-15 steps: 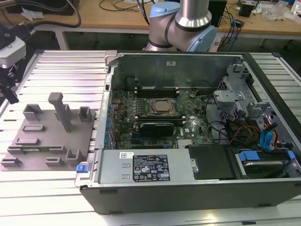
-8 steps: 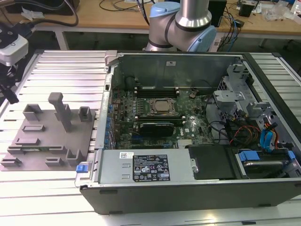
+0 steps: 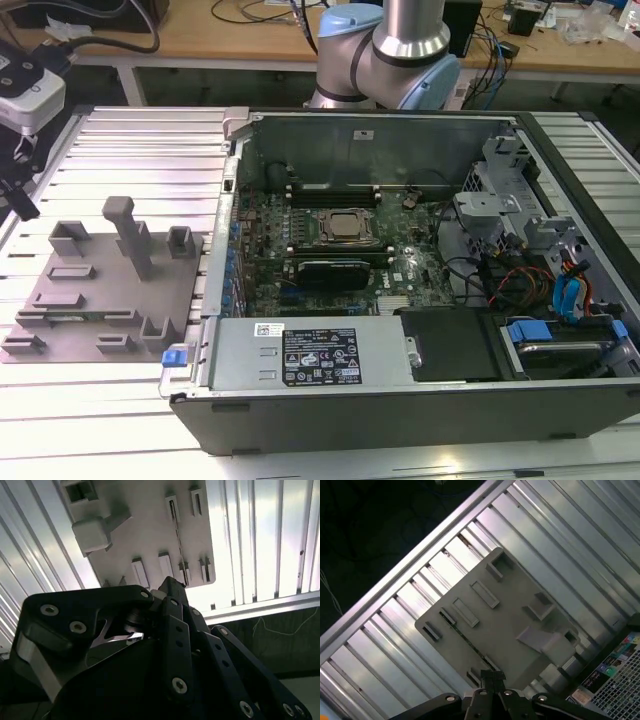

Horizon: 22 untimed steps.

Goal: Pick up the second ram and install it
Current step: 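Pick up the second ram and move it above second insertion slot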

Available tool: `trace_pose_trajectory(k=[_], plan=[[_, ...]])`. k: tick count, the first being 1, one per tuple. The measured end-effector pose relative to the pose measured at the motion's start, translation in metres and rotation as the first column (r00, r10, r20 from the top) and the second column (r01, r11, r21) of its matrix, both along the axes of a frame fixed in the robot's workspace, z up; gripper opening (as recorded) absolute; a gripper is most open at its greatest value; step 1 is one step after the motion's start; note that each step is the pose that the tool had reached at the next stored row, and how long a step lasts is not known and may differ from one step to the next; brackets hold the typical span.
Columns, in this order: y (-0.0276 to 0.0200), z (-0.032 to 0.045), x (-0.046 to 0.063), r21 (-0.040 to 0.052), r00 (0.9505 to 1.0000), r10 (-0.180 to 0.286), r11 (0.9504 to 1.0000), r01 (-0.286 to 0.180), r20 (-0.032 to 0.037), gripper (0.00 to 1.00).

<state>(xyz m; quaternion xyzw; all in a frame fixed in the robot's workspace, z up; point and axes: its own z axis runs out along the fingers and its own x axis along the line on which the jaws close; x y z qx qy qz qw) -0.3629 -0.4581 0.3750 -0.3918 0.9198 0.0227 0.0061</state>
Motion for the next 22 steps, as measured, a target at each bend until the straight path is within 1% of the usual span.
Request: trace_pose_trajectory(k=[2, 4, 6, 7, 13, 15, 16, 18, 19, 21, 22], plan=[[0.0, 0.0, 0.0, 0.0, 0.9997, 0.025, 0.9997, -0.025, 0.0, 0.08], [0.0, 0.0, 0.0, 0.0, 0.9993, 0.037, 0.9993, -0.037, 0.0, 0.08], [0.0, 0.0, 0.0, 0.0, 0.998, 0.063, 0.998, -0.063, 0.0, 0.08], [0.0, 0.0, 0.0, 0.0, 0.9964, 0.084, 0.9964, -0.084, 0.0, 0.08], [0.0, 0.0, 0.0, 0.0, 0.9912, 0.132, 0.9912, -0.132, 0.0, 0.08], [0.0, 0.0, 0.0, 0.0, 0.9875, 0.158, 0.9875, -0.158, 0.0, 0.08], [0.0, 0.0, 0.0, 0.0, 0.9826, 0.186, 0.9826, -0.186, 0.0, 0.08], [0.0, 0.0, 0.0, 0.0, 0.9757, 0.219, 0.9757, -0.219, 0.0, 0.08], [0.0, 0.0, 0.0, 0.0, 0.9739, 0.227, 0.9739, -0.227, 0.0, 0.08], [0.0, 0.0, 0.0, 0.0, 0.9684, 0.249, 0.9684, -0.249, 0.0, 0.08], [0.0, 0.0, 0.0, 0.0, 0.9666, 0.256, 0.9666, -0.256, 0.0, 0.08]])
